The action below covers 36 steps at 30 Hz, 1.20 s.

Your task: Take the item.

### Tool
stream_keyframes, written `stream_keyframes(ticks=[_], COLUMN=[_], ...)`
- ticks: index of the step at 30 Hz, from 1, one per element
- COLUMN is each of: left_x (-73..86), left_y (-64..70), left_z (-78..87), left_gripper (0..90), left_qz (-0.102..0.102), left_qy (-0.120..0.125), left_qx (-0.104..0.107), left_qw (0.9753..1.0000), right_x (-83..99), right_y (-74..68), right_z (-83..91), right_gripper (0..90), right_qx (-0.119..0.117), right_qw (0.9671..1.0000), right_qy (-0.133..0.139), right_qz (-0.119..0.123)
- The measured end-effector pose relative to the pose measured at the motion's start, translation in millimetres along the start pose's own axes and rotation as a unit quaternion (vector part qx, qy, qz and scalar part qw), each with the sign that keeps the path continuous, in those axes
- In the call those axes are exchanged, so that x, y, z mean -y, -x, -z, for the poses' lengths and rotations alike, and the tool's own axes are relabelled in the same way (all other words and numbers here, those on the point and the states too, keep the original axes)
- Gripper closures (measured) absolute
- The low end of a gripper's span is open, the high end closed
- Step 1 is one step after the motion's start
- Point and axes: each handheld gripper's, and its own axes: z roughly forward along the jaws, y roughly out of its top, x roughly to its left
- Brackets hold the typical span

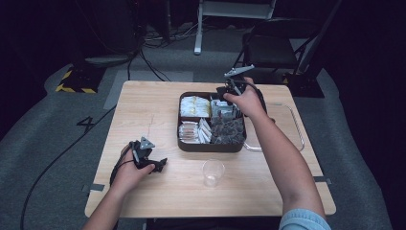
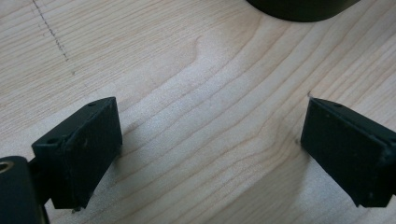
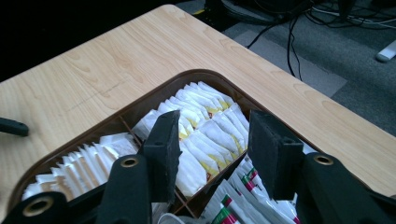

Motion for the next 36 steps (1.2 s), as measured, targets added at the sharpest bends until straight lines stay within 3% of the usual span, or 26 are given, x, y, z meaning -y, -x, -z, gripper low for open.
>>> stream_keyframes(ticks=[17,31,36], left_x=[-0.6,-0.5,-0.5], left_y=[-0.1,-0.2,-0.2], left_z=[-0.4,-0.4,-0.4], left_gripper=[5.5,5.6,5.6], left_qz=[-0.005,-0.004,-0.004], left_qy=[-0.002,-0.001,-0.001], left_qx=[-0.002,-0.002,-0.002], left_qw=[1.0,1.0,1.0], right_x=[12.9,18.3,17.9], right_y=[-10.3,-18.0,-20.5], right_z=[-54.4,-82.9,-90.8], right_gripper=[54.4,56.7,57.1], right_qx=[-0.001,-0.008,0.001], right_qw=[0.9976,0.9913,0.9886], right_qy=[-0.067,-0.13,-0.145], right_qz=[0.014,0.024,0.04])
